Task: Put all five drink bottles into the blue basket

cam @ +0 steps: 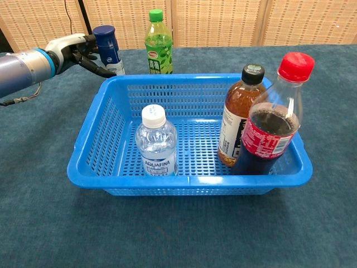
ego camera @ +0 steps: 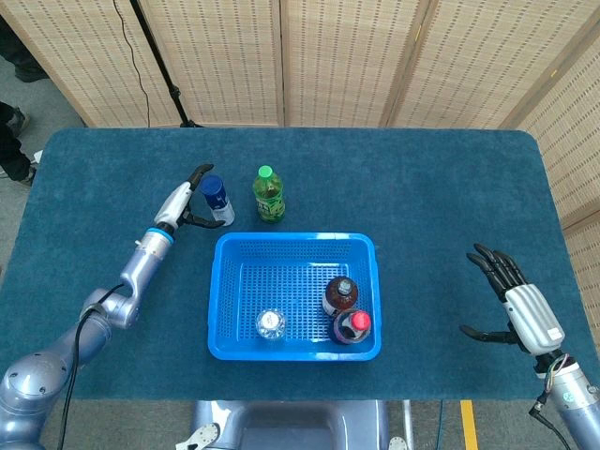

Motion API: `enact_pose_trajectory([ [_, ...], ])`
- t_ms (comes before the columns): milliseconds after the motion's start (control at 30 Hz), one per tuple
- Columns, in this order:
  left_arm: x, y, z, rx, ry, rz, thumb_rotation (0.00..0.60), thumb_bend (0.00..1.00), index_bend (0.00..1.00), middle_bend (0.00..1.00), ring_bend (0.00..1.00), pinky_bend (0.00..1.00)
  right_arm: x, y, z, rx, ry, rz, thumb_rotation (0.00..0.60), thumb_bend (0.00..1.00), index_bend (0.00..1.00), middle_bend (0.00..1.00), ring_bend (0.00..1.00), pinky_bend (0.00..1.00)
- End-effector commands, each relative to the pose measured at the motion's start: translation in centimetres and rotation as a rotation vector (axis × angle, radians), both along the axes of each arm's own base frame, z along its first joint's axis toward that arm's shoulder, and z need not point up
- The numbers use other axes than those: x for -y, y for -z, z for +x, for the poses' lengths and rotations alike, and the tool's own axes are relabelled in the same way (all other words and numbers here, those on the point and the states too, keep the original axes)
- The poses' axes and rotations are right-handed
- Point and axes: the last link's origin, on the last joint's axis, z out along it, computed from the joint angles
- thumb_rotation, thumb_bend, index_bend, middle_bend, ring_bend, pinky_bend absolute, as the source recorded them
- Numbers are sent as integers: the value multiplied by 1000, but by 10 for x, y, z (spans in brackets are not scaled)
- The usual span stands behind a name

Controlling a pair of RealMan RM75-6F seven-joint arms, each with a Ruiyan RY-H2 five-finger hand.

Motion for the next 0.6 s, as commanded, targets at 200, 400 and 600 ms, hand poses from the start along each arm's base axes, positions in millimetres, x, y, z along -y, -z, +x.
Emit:
enact_pose_trajectory([
  [200,-3,17,19,30,11,0,600,446,161,121,126,308,2,-3,-2,3,9,-10,600,0,0,0,0,0],
  [400,-4,18,20,36,0,25,600,533,412,335,297,391,2,-3,-3,4,13,-10,600,0,0,0,0,0],
  [600,-3,5,13,75,4,71,600,538,455,371,327,392,1,-1,-2,1,11,-6,600,0,0,0,0,0],
])
